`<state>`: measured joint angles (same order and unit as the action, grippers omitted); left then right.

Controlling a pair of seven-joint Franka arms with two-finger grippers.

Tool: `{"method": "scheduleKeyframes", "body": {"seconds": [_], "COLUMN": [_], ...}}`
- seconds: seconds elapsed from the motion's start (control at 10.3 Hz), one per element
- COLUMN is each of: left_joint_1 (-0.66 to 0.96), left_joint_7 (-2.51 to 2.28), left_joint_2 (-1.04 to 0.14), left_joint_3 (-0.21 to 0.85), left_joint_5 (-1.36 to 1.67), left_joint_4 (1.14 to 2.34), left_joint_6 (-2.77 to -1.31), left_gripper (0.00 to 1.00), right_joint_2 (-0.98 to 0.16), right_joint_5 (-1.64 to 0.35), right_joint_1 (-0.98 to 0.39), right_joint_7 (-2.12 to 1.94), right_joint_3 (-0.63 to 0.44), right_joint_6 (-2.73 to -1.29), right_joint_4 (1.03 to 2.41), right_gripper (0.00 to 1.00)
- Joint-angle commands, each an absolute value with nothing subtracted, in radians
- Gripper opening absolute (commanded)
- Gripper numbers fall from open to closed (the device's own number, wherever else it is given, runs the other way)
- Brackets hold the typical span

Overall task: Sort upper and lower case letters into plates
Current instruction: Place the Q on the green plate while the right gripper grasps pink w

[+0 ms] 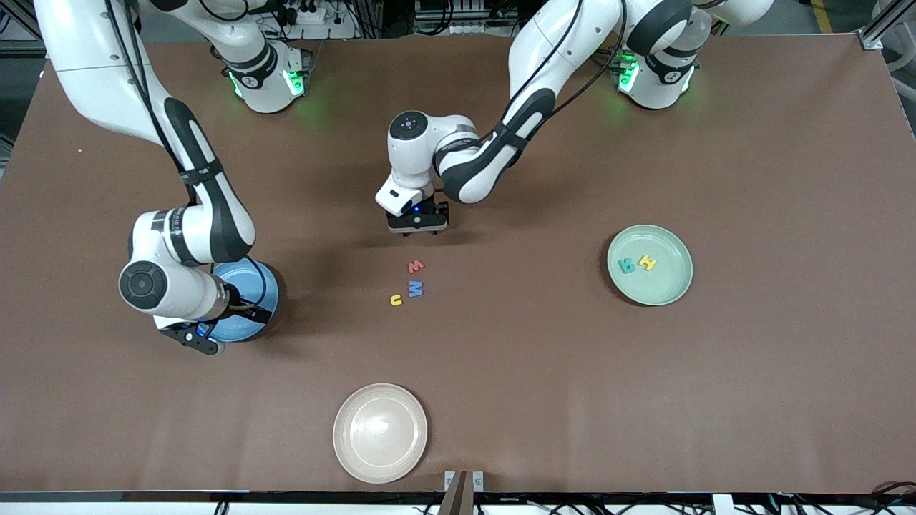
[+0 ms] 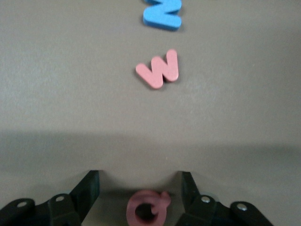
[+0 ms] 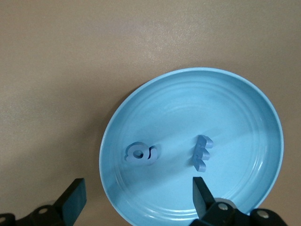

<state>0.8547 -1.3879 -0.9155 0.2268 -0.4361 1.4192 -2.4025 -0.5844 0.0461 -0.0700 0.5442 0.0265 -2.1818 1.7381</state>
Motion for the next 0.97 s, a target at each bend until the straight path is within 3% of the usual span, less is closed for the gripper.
{"method": "scheduleKeyframes", "body": {"seconds": [0.0, 0.39, 0.49, 0.58, 0.68, 0.87], "left_joint_1": [0.887, 0.891, 0.888, 0.884, 0.873, 0.818], "left_joint_7": [-1.419, -1.417, -1.408, -1.391, -1.361, -1.33], "left_joint_2": [-0.911, -0.905, -0.905, -0.905, -0.905, -0.865], "left_joint_3": [0.213, 0.215, 0.21, 0.209, 0.209, 0.218], "left_joint_5": [-0.358, -0.334, -0.336, -0.339, -0.336, -0.336], "left_joint_4": [1.413, 1.41, 1.408, 1.408, 1.408, 1.41], "left_joint_6": [-2.353, -2.336, -2.336, -2.336, -2.336, -2.301], "left_gripper": [0.62, 0.39, 0.29, 0.11, 0.0, 0.0], "right_joint_2": [-0.569, -0.569, -0.569, -0.569, -0.569, -0.569], "right_joint_5": [0.061, 0.061, 0.061, 0.061, 0.061, 0.06], "right_joint_1": [-0.061, -0.061, -0.061, -0.061, -0.061, -0.069], "right_joint_7": [0.541, 0.541, 0.541, 0.541, 0.541, 0.552], "right_joint_3": [0.035, 0.035, 0.035, 0.035, 0.035, 0.038], "right_joint_6": [-2.183, -2.183, -2.183, -2.183, -2.183, -2.181], "right_joint_4": [1.753, 1.753, 1.753, 1.753, 1.752, 1.747], "right_gripper": [1.0, 1.0, 1.0, 1.0, 1.0, 1.0]}}
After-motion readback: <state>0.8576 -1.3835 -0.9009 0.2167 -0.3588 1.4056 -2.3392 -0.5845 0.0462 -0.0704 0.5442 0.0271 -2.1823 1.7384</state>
